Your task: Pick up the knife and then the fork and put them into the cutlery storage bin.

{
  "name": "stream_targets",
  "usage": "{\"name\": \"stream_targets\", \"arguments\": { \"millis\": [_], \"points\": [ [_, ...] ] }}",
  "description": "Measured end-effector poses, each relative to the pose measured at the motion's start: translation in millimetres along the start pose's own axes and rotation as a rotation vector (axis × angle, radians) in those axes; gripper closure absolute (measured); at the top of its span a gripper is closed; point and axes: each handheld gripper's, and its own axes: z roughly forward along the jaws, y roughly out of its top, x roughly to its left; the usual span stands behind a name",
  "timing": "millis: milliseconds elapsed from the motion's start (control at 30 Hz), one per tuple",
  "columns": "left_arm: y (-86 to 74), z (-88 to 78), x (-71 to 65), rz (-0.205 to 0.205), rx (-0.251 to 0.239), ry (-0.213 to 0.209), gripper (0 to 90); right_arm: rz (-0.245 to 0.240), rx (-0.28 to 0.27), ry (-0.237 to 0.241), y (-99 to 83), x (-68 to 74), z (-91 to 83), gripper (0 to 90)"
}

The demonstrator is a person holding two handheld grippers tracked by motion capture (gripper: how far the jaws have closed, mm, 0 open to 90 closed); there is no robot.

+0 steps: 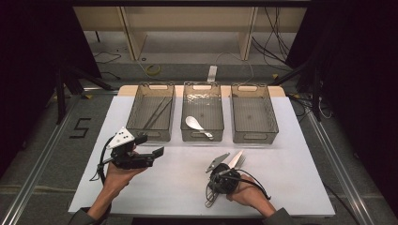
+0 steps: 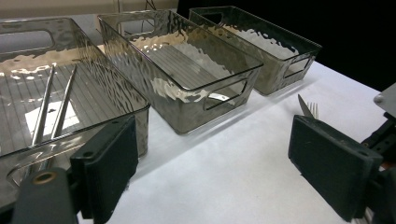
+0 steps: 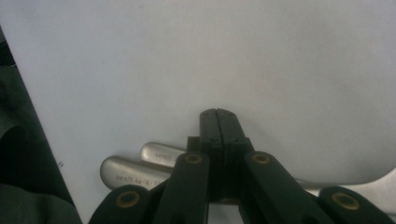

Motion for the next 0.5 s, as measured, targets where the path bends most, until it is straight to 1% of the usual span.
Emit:
{"name": "stream_targets", "arguments": {
  "millis": [67,100,133,200,267,300,333,400,433,467,500],
  "points": [
    [0.0,-0.1,0.0,-0.002,0.000,0.001,15.5,-0.013,0.005,-0.004,-3.0,1.2,-1.9,90.0],
    [-0.2,0.0,0.2,0.000,0.002,0.000,15.5,0.002,0.007,-0.006,-3.9,3.1,-2.8,90.0],
    [-0.4,-0.1,0.1,0.000,0.002,0.002,15.4,-0.025,0.019,-0.015,-5.6,2.6,-3.9,90.0],
    [-0.2,-0.6,0.0,-0.003,-0.001,0.001,15.5,-0.032,0.021,-0.018,-9.5,3.0,-6.0,90.0],
    [-0.4,-0.4,0.1,-0.004,0.000,0.001,15.5,-0.027,0.022,-0.016,-12.9,3.2,-7.8,90.0],
    [-0.5,-0.5,0.1,-0.001,0.003,0.002,15.5,-0.008,0.021,-0.010,-14.1,3.5,-8.8,90.0],
    [-0.5,-0.8,0.1,-0.003,0.000,0.002,15.5,-0.019,0.029,-0.008,-16.1,1.8,-10.0,90.0],
    [-0.2,-1.4,0.8,-0.001,-0.003,0.001,15.5,-0.020,0.032,-0.005,-19.4,1.0,-11.9,90.0],
    [-0.3,-1.1,0.8,-0.002,0.000,0.002,15.5,-0.012,0.028,-0.011,-20.1,2.0,-12.4,90.0],
    [-0.5,-1.0,0.6,-0.003,0.003,0.002,15.5,-0.034,0.044,-0.014,-21.5,1.4,-13.7,90.0],
    [-0.5,-1.1,0.6,-0.003,0.003,0.002,15.5,-0.029,0.047,-0.019,-22.4,1.7,-14.3,90.0]
  ]
}}
